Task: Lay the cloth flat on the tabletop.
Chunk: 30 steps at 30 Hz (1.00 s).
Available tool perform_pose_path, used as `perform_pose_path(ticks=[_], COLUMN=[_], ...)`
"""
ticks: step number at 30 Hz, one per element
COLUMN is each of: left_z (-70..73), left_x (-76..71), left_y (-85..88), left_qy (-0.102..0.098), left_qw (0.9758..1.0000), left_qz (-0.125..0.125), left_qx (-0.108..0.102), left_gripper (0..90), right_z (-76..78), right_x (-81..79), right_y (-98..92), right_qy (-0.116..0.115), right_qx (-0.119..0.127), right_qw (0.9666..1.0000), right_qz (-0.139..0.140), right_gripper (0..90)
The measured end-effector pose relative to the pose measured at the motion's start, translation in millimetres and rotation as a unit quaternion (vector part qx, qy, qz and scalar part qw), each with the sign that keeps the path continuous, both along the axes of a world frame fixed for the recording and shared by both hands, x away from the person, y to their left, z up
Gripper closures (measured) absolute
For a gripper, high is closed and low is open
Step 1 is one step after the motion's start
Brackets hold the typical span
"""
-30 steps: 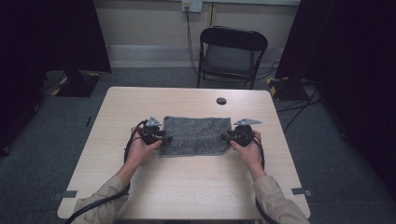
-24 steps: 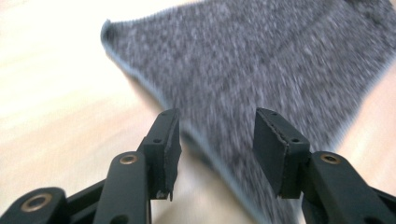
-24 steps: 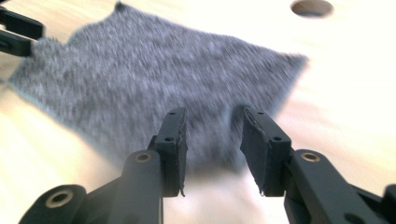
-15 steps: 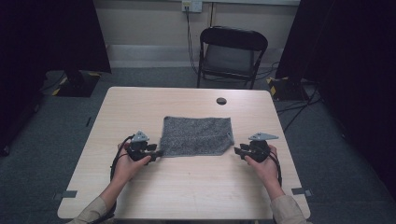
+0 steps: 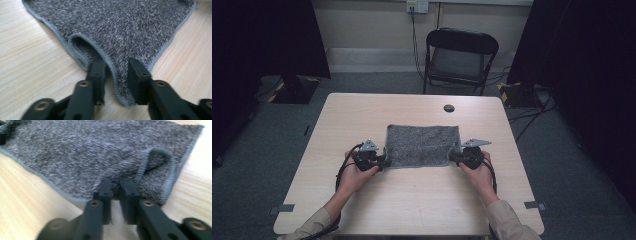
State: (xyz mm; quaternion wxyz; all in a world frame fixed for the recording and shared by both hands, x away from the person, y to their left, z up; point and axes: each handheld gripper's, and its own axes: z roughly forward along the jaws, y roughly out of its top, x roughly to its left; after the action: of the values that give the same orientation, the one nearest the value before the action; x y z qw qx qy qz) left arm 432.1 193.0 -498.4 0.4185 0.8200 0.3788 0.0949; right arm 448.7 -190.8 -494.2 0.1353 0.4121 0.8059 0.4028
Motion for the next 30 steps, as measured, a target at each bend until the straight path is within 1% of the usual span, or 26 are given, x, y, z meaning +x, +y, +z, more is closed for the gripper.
perform_pose_path(ticks=[1, 3, 4, 7, 9, 10, 12, 13, 15, 17, 18, 20, 21, 22, 24, 25, 27, 30], left_z=[0.1, 0.6, 1.3, 4.1, 6.0, 6.4, 6.0, 4.9, 3.6, 2.1, 1.4, 1.3, 1.5, 1.8, 1.9, 1.7, 1.6, 2.4], left_x=[-0.3, -2.0, -3.0, -5.0, -6.1, -6.8, -8.3, -8.4, -7.9, -7.2, -6.6, -5.7, -5.3, -5.0, -4.7, -4.7, -5.1, -6.7], left_y=[0.9, 3.2, 4.3, 6.6, 7.5, 7.5, 6.9, 6.5, 6.8, 6.9, 7.0, 7.8, 7.9, 7.9, 8.3, 8.4, 8.7, 9.0], left_qy=[0.003, 0.005, 0.009, 0.007, 0.008, 0.009, 0.016, 0.017, 0.020, 0.027, 0.027, 0.030, 0.026, 0.025, 0.025, 0.024, 0.024, 0.021], left_qw=[1.0000, 0.9999, 0.9999, 0.9999, 0.9998, 0.9998, 0.9997, 0.9997, 0.9997, 0.9995, 0.9995, 0.9994, 0.9995, 0.9996, 0.9996, 0.9996, 0.9996, 0.9997], left_qz=[-0.002, -0.003, -0.005, -0.005, -0.005, -0.007, -0.011, -0.014, -0.015, -0.014, -0.014, -0.015, -0.015, -0.016, -0.017, -0.017, -0.016, -0.014], left_qx=[-0.003, -0.010, -0.012, -0.015, -0.016, -0.016, -0.015, -0.013, -0.006, -0.008, -0.004, -0.006, -0.003, -0.001, 0.000, 0.000, 0.000, -0.001], left_gripper=[75.5, 79.7, 80.3, 82.8, 84.4, 85.4, 88.4, 88.7, 89.0, 89.2, 89.2, 89.4, 89.4, 89.4, 89.4, 89.4, 89.4, 89.4], right_z=[1.9, 5.5, 7.6, 12.5, 13.8, 14.3, 14.5, 14.3, 14.3, 14.1, 13.5, 10.3, 7.6, 4.7, -0.1, -1.0, -0.3, 2.0], right_x=[-1.0, -2.9, -4.4, -9.6, -11.8, -12.4, -12.0, -11.6, -10.3, -7.7, -5.8, -1.5, -0.2, 0.7, 0.5, 0.5, 0.9, -0.7], right_y=[0.2, 0.1, 0.0, -0.1, -0.9, -1.3, -2.0, -1.7, 0.9, 4.2, 6.0, 9.6, 11.3, 13.3, 17.8, 18.9, 18.9, 17.0], right_qy=[0.001, 0.009, 0.011, 0.011, 0.012, 0.005, -0.005, -0.011, -0.023, -0.028, -0.028, -0.025, -0.023, -0.017, -0.017, -0.020, -0.016, -0.009], right_qx=[0.002, 0.008, 0.009, -0.006, -0.006, -0.008, 0.013, 0.022, 0.017, 0.015, 0.007, -0.013, -0.019, -0.021, -0.044, -0.047, -0.050, -0.043], right_qw=[1.0000, 0.9999, 0.9999, 0.9999, 0.9999, 0.9999, 0.9997, 0.9994, 0.9991, 0.9988, 0.9987, 0.9989, 0.9988, 0.9991, 0.9986, 0.9985, 0.9985, 0.9988], right_qz=[0.002, 0.004, 0.006, 0.011, -0.002, -0.009, -0.020, -0.023, -0.030, -0.038, -0.041, -0.039, -0.038, -0.032, -0.023, -0.018, -0.014, -0.020], right_gripper=[90.0, 90.0, 90.0, 90.0, 90.0, 89.9, 79.4, 74.5, 70.7, 68.4, 68.1, 68.5, 71.1, 72.6, 74.6, 77.3, 83.8, 87.1])
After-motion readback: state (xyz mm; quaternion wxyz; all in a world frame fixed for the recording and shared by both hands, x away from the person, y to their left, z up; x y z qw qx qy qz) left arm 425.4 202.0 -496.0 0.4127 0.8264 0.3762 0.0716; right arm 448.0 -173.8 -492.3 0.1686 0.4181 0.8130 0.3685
